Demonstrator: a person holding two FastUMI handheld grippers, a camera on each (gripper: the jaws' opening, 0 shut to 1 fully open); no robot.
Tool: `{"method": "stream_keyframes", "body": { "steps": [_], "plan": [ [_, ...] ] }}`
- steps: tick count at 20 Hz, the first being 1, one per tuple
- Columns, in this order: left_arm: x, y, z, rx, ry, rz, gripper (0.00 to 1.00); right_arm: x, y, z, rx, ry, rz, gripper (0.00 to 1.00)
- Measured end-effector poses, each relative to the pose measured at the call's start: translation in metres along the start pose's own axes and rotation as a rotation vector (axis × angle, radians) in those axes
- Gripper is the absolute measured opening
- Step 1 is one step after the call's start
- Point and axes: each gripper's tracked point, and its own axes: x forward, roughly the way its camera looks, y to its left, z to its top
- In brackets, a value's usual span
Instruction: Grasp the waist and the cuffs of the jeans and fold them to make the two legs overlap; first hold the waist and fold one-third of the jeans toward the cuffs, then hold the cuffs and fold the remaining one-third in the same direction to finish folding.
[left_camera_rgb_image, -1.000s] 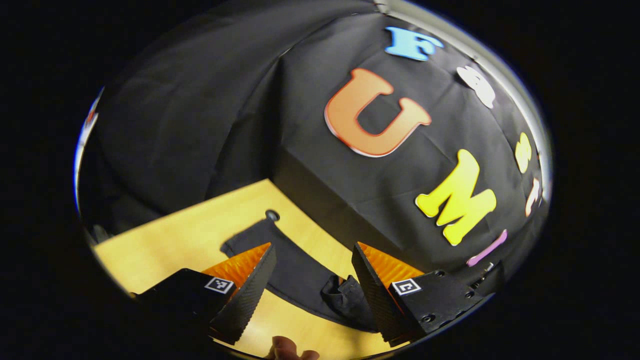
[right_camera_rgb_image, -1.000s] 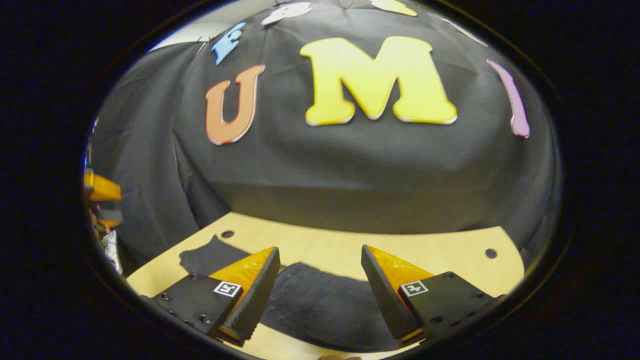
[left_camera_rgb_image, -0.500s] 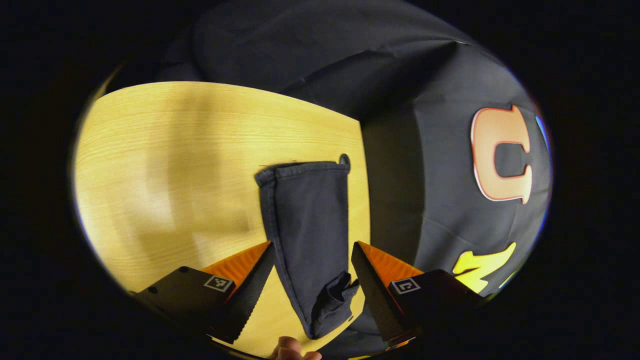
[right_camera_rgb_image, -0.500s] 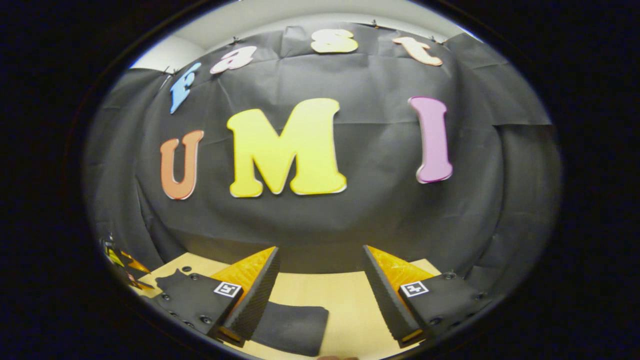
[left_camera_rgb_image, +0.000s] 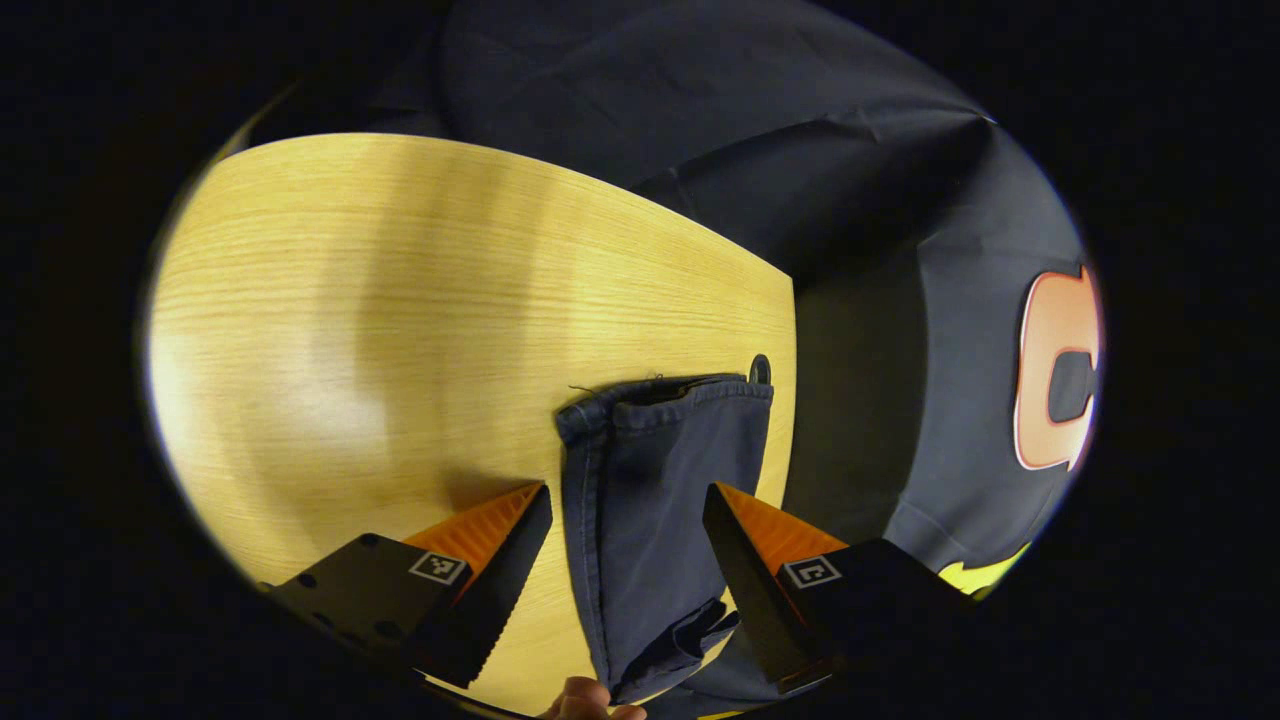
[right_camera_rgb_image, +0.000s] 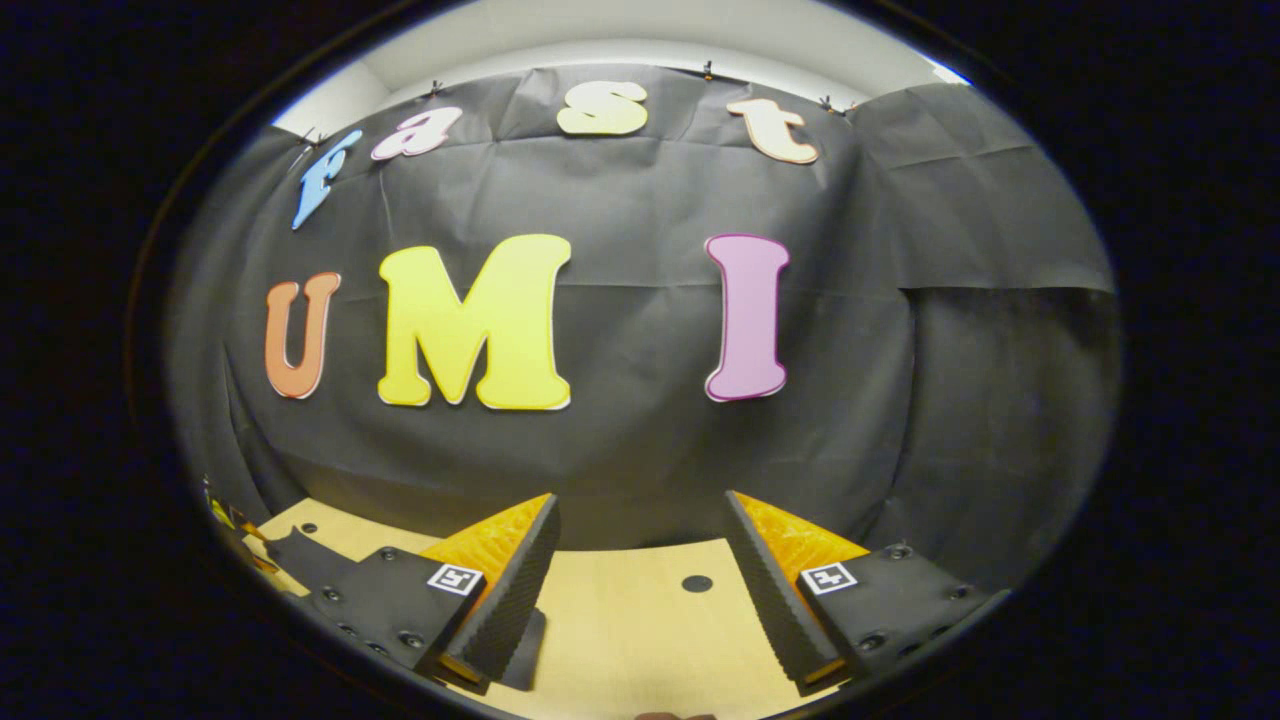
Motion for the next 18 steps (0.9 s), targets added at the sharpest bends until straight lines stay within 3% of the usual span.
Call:
{"method": "stream_keyframes", "body": {
  "steps": [5,7,10,12,16,18],
  "plan": [
    [0.012,-0.009,0.012,-0.019,-0.037,-0.031,0.98,0.002,-0.023,-0.009,0.035,0.036,-0.050,0.99],
    [0.019,0.005,0.007,-0.006,-0.031,0.013,1.00,0.001,-0.026,-0.010,0.032,0.038,-0.057,0.99],
    [0.023,0.012,0.006,-0.020,-0.056,0.017,0.14,-0.001,-0.028,-0.009,0.013,0.039,-0.063,0.99],
    [0.019,0.015,0.006,0.009,-0.070,0.020,0.05,-0.002,-0.032,-0.007,0.005,0.035,-0.069,0.98],
    [0.012,0.007,0.006,0.077,-0.081,0.004,0.03,-0.003,-0.038,-0.005,0.022,0.034,-0.077,1.00],
    [0.002,-0.004,0.001,0.189,-0.102,-0.007,0.03,-0.004,-0.039,-0.004,0.029,0.035,-0.075,0.99]
  ]
}}
